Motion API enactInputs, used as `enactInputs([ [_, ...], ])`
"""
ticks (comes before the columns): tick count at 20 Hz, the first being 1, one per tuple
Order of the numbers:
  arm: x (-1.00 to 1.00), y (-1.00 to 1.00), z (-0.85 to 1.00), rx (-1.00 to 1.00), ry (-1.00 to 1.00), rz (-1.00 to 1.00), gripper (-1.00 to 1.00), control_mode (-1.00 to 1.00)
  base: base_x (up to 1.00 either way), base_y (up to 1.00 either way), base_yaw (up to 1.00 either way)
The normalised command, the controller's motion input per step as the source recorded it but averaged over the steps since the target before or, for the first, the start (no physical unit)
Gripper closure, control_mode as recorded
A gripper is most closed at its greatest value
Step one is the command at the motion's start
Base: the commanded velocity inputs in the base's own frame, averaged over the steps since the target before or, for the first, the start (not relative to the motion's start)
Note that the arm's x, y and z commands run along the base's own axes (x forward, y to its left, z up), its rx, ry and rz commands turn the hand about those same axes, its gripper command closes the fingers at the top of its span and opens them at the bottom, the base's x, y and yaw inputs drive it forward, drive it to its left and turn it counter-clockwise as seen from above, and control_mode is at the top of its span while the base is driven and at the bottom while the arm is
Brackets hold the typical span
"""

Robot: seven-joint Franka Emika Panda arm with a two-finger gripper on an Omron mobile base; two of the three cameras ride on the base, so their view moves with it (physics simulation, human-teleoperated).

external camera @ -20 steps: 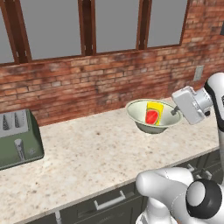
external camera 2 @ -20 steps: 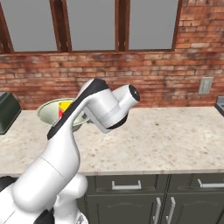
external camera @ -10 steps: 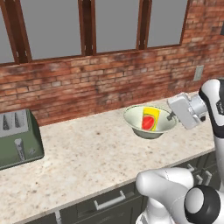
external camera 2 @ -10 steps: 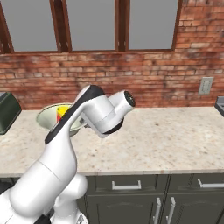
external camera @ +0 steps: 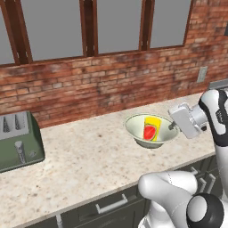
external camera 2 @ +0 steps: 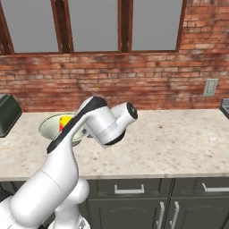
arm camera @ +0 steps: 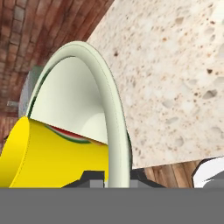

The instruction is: Place the cup inside the bowl on the dining table and move the bowl to any counter.

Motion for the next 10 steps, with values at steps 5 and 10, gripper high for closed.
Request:
enactInputs([
  [5,0.04,0.00,-0.46,0.00,0.00,0.00,1.00,-1.00,0.00,0.00,0.00],
  [10,0.15,0.00,-0.36,0.00,0.00,0.00,1.00,-1.00,0.00,0.00,0.00],
])
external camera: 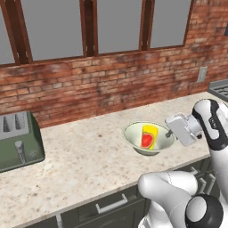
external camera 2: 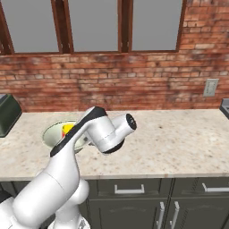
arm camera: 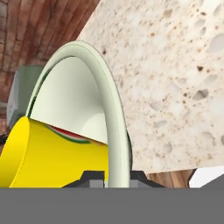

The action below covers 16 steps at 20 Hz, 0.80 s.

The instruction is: Place the cup inside the bowl on the dining table and move the bowl to any counter.

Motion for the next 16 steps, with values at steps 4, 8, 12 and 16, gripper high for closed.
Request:
enactInputs([
  [4,0.19,0.00,-0.19,0.00,0.01,0.00,1.00,-1.00,0.00,0.00,0.00],
  [8,0.26,0.00,-0.11,0.00,0.03,0.00,1.00,-1.00,0.00,0.00,0.00],
  [12,0.32,0.00,-0.07,0.00,0.04,0.00,1.00,-1.00,0.00,0.00,0.00],
  [16,0.30,0.02,-0.08,0.00,0.04,0.00,1.00,-1.00,0.00,0.00,0.00],
])
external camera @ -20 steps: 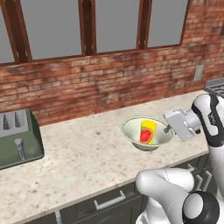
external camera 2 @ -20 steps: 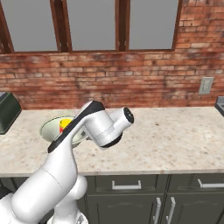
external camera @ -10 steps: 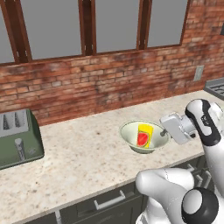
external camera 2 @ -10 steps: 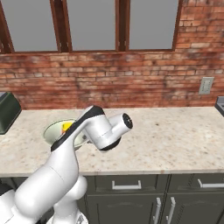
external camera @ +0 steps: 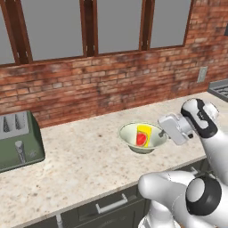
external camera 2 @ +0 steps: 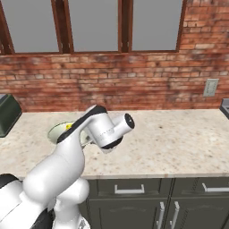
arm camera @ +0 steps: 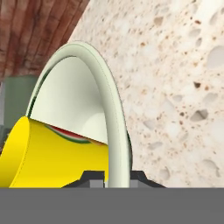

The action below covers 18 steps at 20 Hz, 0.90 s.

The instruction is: Place the cup inside the bowl on the dining table and move the bowl to any counter.

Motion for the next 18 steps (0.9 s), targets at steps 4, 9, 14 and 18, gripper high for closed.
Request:
enactInputs([
  [4,0.24,0.03,-0.15,0.00,0.04,0.00,1.00,-1.00,0.00,0.00,0.00],
  [9,0.22,0.03,-0.20,0.00,0.03,0.00,1.00,-1.00,0.00,0.00,0.00],
  [14,0.18,0.02,-0.22,0.00,0.01,0.00,1.00,-1.00,0.00,0.00,0.00],
  [18,0.15,0.02,-0.17,0.00,0.00,0.00,1.00,-1.00,0.00,0.00,0.00],
])
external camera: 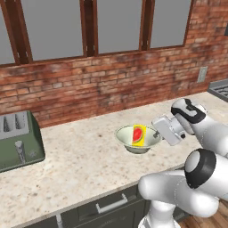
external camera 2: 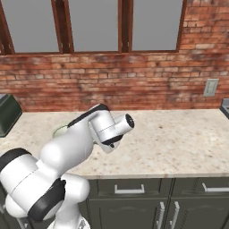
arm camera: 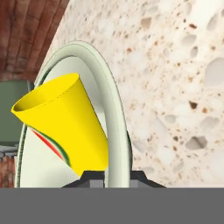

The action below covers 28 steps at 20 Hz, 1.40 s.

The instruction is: Place the cup inside the bowl on the dining table and move the bowl to any counter.

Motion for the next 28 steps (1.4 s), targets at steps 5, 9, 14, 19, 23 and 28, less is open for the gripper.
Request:
enactInputs([
  [5,0.03,0.07,-0.04,0.00,-0.04,0.00,1.00,-1.00,0.00,0.00,0.00],
  [9,0.00,0.13,-0.01,0.00,-0.11,0.00,1.00,-1.00,0.00,0.00,0.00],
  [14,0.00,0.14,-0.11,0.00,-0.07,0.00,1.00,-1.00,0.00,0.00,0.00],
  [19,0.07,0.12,-0.20,0.00,0.00,0.00,1.00,-1.00,0.00,0.00,0.00],
  [23,0.21,0.08,-0.29,-0.01,0.00,0.00,1.00,-1.00,0.00,0.00,0.00],
  [28,0.17,0.05,-0.23,0.00,0.00,0.00,1.00,-1.00,0.00,0.00,0.00],
])
